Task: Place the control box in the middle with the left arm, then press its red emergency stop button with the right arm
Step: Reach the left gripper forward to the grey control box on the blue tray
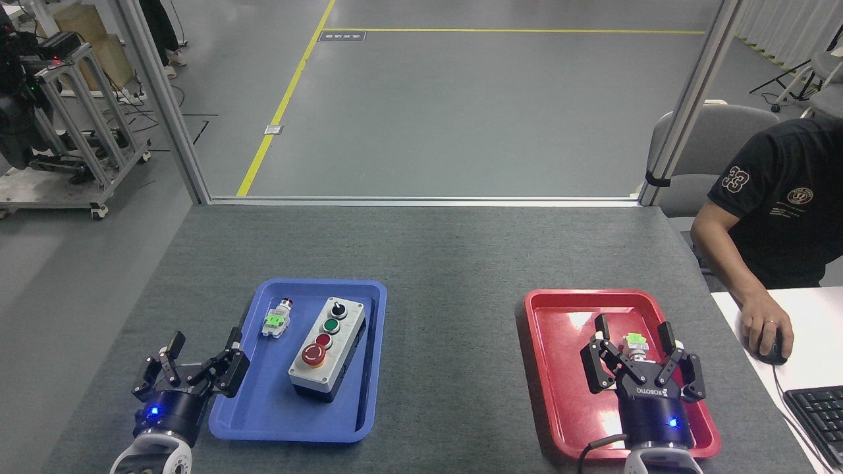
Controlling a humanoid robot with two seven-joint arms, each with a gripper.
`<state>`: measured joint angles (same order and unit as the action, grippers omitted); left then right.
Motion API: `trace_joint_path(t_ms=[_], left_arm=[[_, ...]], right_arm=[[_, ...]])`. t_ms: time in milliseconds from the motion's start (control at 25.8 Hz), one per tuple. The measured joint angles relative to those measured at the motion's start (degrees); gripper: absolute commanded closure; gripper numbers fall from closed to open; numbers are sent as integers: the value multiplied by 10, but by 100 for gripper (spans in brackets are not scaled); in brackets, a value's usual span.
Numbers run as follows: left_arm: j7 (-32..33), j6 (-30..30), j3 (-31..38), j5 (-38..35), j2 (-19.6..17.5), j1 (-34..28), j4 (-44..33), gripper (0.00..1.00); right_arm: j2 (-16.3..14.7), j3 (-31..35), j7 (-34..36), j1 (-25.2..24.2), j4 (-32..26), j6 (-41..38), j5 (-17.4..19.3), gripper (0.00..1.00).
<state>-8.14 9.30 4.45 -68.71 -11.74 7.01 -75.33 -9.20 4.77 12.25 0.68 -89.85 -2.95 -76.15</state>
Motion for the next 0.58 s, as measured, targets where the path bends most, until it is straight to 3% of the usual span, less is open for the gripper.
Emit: trace_joint_path(t_ms=[78,272,466,583], left_arm=[[-3,0,0,-1,1,-1,-1,1],[-15,0,0,1,3,-12,-18,1],[-19,6,-2,2,5,-48,-82,1],[-31,12,-10,-2,7,-64,-112,2]], right_arm=[[1,0,-4,0,1,0,0,0],[2,0,-99,0,2,-3,-2,0],[3,0,-19,3,3,-1,0,0],[3,0,-18,3,3,-1,0,0]])
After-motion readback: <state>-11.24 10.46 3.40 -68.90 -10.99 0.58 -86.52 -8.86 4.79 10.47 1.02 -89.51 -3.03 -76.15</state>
